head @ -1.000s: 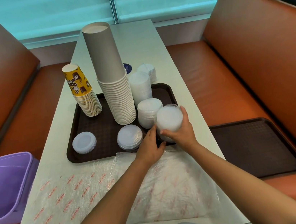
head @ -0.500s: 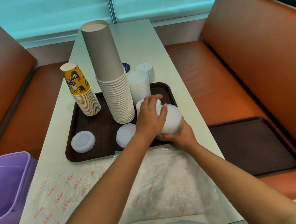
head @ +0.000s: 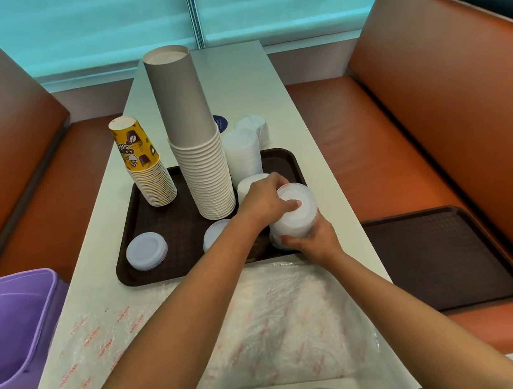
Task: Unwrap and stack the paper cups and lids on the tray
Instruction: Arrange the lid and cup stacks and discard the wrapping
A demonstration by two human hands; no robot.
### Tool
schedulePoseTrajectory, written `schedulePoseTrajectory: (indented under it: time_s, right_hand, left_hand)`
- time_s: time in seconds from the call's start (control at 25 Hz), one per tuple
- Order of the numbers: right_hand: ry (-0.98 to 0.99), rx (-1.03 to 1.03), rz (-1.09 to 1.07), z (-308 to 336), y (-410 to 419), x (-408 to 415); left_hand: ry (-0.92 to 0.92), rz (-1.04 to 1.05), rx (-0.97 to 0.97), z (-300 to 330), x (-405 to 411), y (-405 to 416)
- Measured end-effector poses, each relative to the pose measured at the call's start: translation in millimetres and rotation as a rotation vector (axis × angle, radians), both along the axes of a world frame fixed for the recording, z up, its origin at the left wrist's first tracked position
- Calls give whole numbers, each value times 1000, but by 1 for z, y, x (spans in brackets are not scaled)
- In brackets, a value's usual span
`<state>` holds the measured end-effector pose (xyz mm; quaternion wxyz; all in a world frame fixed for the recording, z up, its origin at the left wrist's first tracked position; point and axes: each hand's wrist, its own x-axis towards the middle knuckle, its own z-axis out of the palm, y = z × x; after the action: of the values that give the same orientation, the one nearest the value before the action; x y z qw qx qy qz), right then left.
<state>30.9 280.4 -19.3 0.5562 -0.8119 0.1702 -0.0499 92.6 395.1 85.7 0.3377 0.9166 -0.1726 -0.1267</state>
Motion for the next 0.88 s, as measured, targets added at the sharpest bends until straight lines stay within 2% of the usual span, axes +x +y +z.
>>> schedulePoseTrajectory:
  time_s: [0.36,0.52,0.6,0.64,0.68,0.76,0.88]
  right_hand:
    - [-25,-34,14,3,0,-1]
    - [-41,-55,32,4,-1,-1]
    - [-61,-49,43,4,-1,-2]
    - [-63,-49,44,4,-1,-2]
    - [-61,-54,44,3,-1,-1]
    - [-60,-66,36,3,-2,-2]
    - [-46,-75,24,2,-2,-2]
  left_hand:
    - [217,121,-90,3,7,-1]
    - [462,262,-385,13,5,5]
    - [513,316,-637,14,2,21]
    - [485,352,-719,13,0,33]
    - [393,399,-709,10,-2,47]
    - [110,451,-506,0,-8,75]
    - [-238,339,-216,-27,-23,105]
